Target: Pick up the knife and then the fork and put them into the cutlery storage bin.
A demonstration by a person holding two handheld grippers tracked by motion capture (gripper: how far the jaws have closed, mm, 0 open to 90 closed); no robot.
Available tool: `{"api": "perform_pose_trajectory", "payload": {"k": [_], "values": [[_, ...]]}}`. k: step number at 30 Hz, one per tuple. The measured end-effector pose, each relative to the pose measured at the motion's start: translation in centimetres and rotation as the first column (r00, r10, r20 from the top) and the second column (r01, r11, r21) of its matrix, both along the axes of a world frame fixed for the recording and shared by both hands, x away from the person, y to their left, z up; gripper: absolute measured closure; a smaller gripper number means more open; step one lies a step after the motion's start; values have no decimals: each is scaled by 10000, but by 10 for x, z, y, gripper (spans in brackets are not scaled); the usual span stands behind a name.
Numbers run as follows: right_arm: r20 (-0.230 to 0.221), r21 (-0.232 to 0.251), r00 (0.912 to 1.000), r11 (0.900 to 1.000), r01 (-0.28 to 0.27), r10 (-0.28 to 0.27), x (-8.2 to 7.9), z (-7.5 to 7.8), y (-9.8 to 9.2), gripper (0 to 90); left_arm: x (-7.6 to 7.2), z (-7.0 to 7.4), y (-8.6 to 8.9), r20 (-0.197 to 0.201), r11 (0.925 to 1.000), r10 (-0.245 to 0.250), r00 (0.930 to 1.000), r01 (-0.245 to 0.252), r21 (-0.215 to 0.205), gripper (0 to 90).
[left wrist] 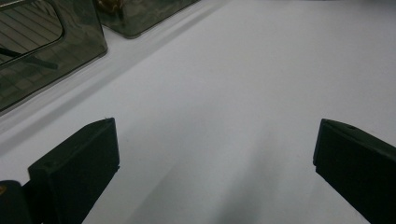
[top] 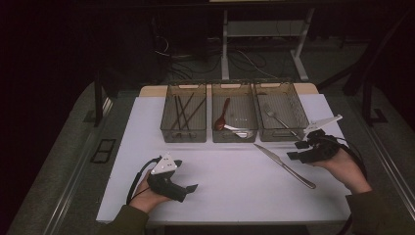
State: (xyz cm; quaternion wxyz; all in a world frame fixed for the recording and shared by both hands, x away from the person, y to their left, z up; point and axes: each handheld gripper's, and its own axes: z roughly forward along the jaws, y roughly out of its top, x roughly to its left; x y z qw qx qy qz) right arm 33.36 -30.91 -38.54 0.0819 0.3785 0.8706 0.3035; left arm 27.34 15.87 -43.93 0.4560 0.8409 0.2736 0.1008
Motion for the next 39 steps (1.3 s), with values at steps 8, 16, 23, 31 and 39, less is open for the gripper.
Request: {"api": "perform_pose_trajectory", "payload": {"k": [8, 16, 23, 31, 39], "values": [[-1035, -1213, 9939, 9913, -506, 381, -1, -12, 14, 502, 0, 0, 0, -14, 10000, -33, 10000, 33, 20, 0], [-1885, -2215, 9811, 9713, -867, 446, 3, -25, 25, 607, 0, 0, -1, -32, 10000, -33, 10000, 33, 10, 0], [-2245, -2864, 9733, 9513, -1139, 489, 7, -33, 37, 678, -1, -1, -2, -54, 10000, -5, 10000, 5, -18, 0], [-2578, -3247, 9654, 9376, -1241, 385, 12, -36, 46, 752, 0, -1, -2, -56, 10000, -46, 10000, 46, 20, 0], [-2956, -3823, 9553, 9166, -1173, -10, 17, -35, 56, 758, -1, -2, -3, -102, 9999, -98, 9999, 99, 79, 0]]}}
